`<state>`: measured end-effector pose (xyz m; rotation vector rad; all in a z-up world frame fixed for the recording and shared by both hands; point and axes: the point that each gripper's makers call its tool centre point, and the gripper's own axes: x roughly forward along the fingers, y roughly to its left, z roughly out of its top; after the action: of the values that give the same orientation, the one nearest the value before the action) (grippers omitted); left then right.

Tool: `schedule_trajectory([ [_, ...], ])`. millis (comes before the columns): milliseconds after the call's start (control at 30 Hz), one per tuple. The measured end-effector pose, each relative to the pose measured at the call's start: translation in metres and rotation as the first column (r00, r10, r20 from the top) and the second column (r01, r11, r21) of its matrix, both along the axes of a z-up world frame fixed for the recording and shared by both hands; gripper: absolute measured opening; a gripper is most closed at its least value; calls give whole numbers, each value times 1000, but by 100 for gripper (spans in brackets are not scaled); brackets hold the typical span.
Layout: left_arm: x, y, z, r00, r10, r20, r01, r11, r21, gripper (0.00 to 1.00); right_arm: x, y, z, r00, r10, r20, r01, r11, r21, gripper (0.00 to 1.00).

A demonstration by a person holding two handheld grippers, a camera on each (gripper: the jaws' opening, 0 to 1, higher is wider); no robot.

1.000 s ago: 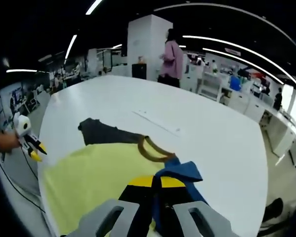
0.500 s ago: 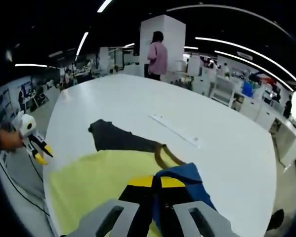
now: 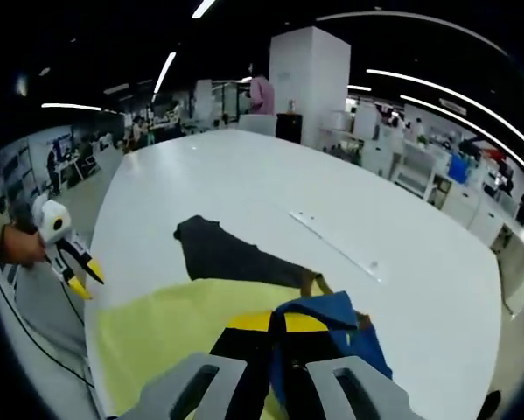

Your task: Fold the garment on the visible template until the final outline fits inside the template.

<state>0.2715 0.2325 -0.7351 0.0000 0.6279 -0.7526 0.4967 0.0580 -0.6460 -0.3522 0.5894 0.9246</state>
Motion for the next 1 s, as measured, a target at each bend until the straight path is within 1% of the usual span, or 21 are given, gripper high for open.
schedule_trajectory([
  [400, 0, 0, 2, 1000, 0, 5, 0, 1000, 0, 22, -1, 38, -1, 999, 51, -18, -50, 998, 26, 0],
  [667, 2, 3, 2, 1000, 2, 7, -2, 1000, -6, 22, 0, 60, -7, 996, 84, -28, -83, 996, 18, 0],
  [1000, 5, 8, -2, 1000, 3, 5, -3, 1000, -7, 21, 4, 91, -15, 993, 105, -47, -104, 994, 32, 0],
])
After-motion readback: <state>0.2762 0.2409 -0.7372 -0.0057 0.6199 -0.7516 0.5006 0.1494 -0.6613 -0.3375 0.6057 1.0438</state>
